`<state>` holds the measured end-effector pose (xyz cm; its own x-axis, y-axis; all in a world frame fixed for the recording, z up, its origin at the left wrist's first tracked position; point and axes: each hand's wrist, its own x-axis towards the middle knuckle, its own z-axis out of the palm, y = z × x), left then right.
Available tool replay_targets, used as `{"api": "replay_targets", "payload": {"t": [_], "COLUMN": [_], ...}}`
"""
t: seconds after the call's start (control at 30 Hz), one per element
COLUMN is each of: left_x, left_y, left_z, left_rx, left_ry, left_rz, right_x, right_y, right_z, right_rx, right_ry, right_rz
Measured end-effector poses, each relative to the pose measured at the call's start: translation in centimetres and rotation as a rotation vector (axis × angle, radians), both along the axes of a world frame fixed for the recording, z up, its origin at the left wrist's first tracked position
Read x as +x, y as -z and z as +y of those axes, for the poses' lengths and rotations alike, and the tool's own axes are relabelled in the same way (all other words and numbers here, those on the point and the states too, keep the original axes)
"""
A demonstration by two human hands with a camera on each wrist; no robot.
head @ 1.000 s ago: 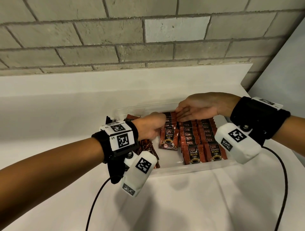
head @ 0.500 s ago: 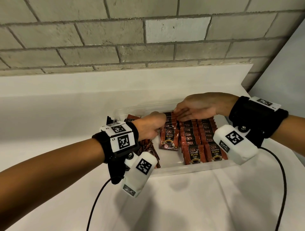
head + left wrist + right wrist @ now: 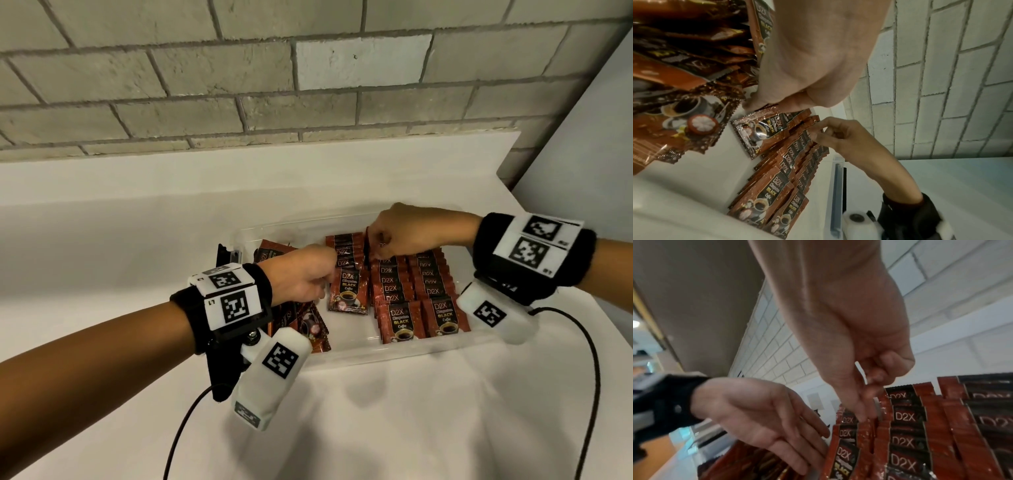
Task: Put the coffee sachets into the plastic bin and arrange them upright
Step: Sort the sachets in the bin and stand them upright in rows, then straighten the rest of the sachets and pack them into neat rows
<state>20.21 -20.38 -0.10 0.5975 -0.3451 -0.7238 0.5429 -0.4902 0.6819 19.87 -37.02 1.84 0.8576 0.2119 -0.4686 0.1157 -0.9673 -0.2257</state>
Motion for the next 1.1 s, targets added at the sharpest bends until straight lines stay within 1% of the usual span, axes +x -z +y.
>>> {"api": "replay_targets", "payload": {"t": [0.03,0.07,0.17,0.4,0.6,0.7,0.8,0.87,1.0,1.1], "left_x": [-0.1,-0.1,-0.3,-0.4,-0.4,-0.4,-0.5,-0.5,-0.5,-0.6], "left_y": [0.1,0.1,0.3,0.5,0.5,0.5,0.6,0.6,0.6,0.4], "left_z": [0.0,0.1,0.1,0.1,0.4,0.6,0.7,0.7,0.8,0.8], "left_rx": [0.003,-0.001,-0.033,-0.092,-0.131,-0.152,-0.167,-0.154,-0.121,-0.113], "left_ry": [0.008,0.021,0.044,0.011,-0.012,-0.018,-0.029,-0.034,-0.052,-0.077], "left_rz": [0.012,0.022,0.055,0.092,0.101,0.103,0.112,0.125,0.092,0.088], "right_x": [0.2,0.5,1.0,0.8,0.6,0.6,0.7,0.7,0.7,0.8], "right_y": [0.2,0.4,0.5,1.5,1.8,2.1,2.3,2.3,2.5,2.7], "right_z": [0.2,0.5,1.4,3.6,4.0,4.1,4.1,4.0,3.9,4.0], "right_rx": [-0.004,-0.008,-0.042,-0.202,-0.226,-0.226,-0.175,-0.14,-0.091,-0.088], "right_ry": [0.001,-0.002,-0.02,-0.089,-0.094,-0.078,-0.032,-0.011,-0.011,-0.031], "right_rz": [-0.032,-0.029,0.065,-0.041,-0.015,-0.026,0.017,0.01,-0.056,-0.043]}}
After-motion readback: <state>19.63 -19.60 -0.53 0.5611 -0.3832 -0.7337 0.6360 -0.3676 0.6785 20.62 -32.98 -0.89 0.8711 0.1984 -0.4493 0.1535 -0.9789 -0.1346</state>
